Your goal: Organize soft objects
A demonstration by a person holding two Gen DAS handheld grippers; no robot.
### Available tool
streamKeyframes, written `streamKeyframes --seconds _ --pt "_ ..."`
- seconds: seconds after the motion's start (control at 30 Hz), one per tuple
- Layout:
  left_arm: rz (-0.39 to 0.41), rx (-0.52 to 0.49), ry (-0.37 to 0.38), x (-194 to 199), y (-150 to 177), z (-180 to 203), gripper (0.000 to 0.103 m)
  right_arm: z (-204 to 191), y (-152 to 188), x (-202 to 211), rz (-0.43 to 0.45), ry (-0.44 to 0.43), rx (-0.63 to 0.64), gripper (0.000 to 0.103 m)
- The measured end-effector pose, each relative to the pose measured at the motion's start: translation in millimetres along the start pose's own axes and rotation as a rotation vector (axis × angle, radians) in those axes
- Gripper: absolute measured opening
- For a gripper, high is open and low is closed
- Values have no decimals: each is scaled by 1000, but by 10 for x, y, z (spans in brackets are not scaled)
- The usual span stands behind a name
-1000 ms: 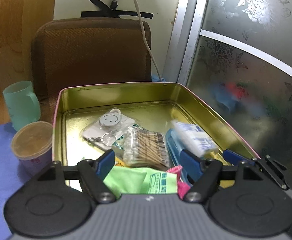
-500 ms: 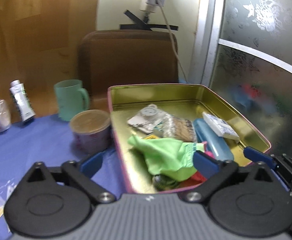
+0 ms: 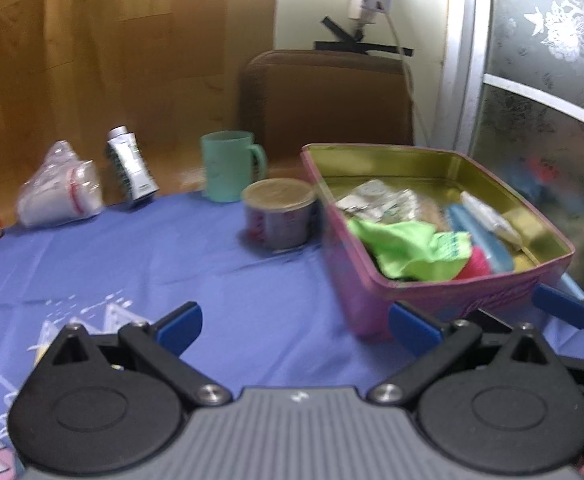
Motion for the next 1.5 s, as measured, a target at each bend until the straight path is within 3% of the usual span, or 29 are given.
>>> streamKeyframes --seconds 0.4,0.83,1.5 --pt "-19 49 -106 -1 303 -510 103 -298 209 6 -76 -73 -79 85" --pt "-20 -21 -164 -44 391 -479 103 -267 295 -13 -98 -87 -144 86" --pt "-25 -62 -148 -77 432 -388 103 -212 342 -36 -104 -83 -171 87"
Point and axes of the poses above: each gripper's, at about its wrist camera, not at the fingertips, and x roughly against the way its jaws point, z to its right, y to its underside, the point moved 9 cm from there along -x, roughly the way its jaws point, and after that the axes turned 10 degrees about x, right-handed, at the moved point
